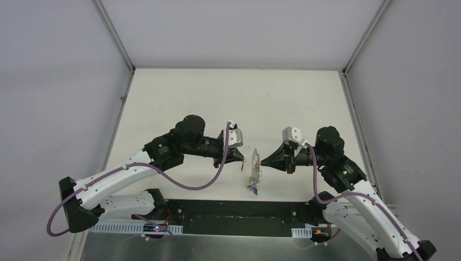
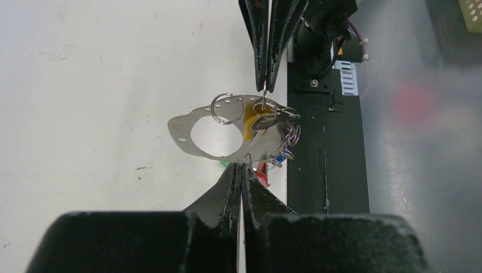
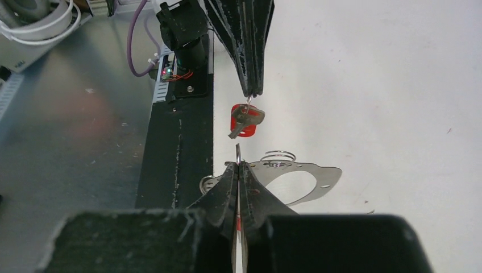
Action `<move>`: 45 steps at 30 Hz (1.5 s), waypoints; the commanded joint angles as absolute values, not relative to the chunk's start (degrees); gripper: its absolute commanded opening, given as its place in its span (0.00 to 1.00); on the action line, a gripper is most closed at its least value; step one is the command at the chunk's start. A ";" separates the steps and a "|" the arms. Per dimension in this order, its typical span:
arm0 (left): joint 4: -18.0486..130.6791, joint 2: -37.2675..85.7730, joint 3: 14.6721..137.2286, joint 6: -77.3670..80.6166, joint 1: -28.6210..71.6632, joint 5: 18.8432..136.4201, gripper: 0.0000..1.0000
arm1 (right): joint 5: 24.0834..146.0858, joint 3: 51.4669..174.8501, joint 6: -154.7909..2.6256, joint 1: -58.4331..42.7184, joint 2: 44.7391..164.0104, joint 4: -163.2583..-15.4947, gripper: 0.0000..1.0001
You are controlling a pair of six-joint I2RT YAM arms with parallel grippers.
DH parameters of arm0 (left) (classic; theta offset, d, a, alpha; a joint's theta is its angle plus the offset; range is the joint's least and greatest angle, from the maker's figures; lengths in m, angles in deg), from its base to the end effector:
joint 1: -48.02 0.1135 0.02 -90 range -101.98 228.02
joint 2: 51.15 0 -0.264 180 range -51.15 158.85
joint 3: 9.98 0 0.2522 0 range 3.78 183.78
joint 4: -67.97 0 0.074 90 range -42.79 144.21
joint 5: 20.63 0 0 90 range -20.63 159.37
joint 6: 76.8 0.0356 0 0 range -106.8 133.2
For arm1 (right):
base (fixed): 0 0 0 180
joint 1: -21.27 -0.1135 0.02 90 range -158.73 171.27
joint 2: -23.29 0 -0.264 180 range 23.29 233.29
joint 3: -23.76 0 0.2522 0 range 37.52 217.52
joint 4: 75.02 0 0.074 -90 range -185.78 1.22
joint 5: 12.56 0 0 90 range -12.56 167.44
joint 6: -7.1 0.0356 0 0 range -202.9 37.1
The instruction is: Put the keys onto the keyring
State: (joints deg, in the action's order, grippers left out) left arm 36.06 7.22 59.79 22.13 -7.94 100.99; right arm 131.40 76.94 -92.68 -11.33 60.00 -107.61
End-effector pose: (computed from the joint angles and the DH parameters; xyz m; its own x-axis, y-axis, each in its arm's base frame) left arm 0.1113 -0.1981 0.3516 -0.0415 0.2976 -0.9538 0.9991 0.0239 -0.0361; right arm 0.1036 0.1004 0.3165 -0.0655 -0.1605 -0.9849 -0.9970 0.0506 0.0581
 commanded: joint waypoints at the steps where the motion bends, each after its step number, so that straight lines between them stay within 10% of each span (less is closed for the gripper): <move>1: 40.17 5.23 61.74 25.75 -9.98 99.47 0.00 | 137.24 76.42 -105.21 -11.16 58.27 -103.90 0.00; 45: 40.48 9.13 65.09 27.41 -21.78 86.30 0.00 | 137.34 77.05 -108.47 -11.16 58.23 -104.78 0.00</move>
State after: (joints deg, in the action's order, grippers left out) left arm 38.90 8.46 62.17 31.47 -21.06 86.78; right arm 137.91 74.21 -110.40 -11.33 58.87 -107.50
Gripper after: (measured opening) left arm 0.007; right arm 0.005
